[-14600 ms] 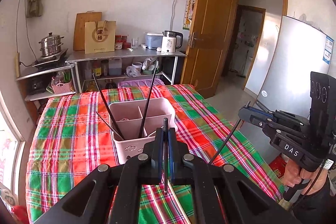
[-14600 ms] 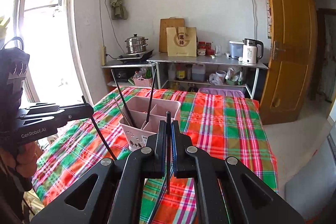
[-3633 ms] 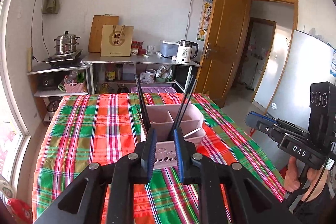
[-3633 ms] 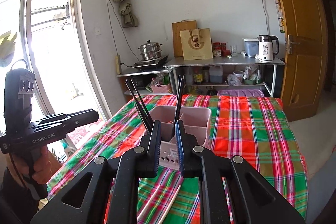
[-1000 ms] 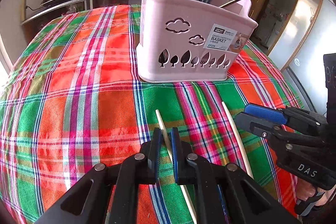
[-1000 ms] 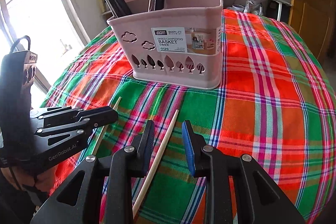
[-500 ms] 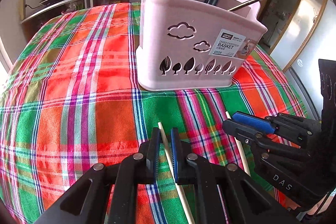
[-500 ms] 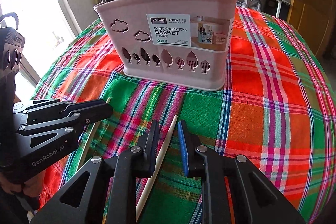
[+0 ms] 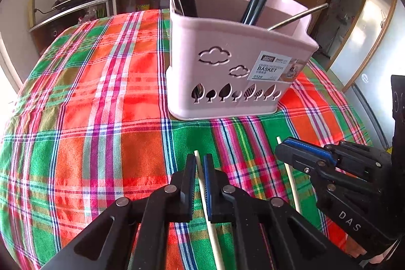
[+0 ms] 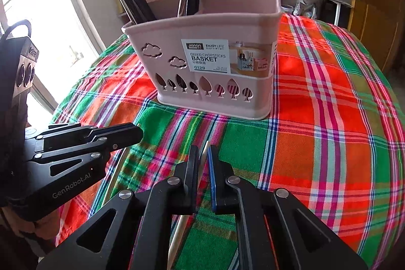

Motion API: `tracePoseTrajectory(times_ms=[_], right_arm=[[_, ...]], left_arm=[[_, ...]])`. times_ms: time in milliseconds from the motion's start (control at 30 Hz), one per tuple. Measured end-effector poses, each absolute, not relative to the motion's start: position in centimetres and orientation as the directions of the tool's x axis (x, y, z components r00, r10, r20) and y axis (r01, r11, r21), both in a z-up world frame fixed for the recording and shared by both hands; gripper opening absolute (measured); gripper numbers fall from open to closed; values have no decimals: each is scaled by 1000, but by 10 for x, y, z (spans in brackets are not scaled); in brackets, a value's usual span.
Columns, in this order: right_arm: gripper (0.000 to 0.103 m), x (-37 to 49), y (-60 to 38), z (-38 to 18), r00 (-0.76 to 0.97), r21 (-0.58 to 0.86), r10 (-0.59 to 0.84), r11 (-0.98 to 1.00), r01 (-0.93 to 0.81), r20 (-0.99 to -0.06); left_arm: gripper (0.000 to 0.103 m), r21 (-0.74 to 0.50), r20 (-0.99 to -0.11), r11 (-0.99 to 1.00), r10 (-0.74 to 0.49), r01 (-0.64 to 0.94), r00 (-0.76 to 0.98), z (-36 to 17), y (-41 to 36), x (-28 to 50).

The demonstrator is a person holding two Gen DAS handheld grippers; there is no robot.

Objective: Organize utensils
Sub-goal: 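Lift both wooden chopsticks and carry them over the pink basket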

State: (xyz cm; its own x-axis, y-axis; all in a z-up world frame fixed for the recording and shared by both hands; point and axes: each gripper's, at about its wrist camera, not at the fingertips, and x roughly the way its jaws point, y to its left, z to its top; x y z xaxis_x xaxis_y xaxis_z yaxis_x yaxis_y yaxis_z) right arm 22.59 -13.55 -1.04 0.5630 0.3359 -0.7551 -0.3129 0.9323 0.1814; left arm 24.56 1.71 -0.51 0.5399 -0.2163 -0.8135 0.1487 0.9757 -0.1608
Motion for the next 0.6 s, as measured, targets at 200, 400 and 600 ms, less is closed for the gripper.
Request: tracePoseTrajectory(times_ms=[200,400,600], right_arm=[[7,211,-149,25,622,197,360,928,-316,-695],[5,195,-152,65,685,185,375,923,-337,-624],[5,182,-154,92,730,163,380,921,-354,-568]], left_arm=[[4,-180,-759,968,-250,176,601,38,21,229],[4,-176,-685,962,-273,211,675,92,23,208],[4,-161,-633,960,-279,229,722,128,23,193]])
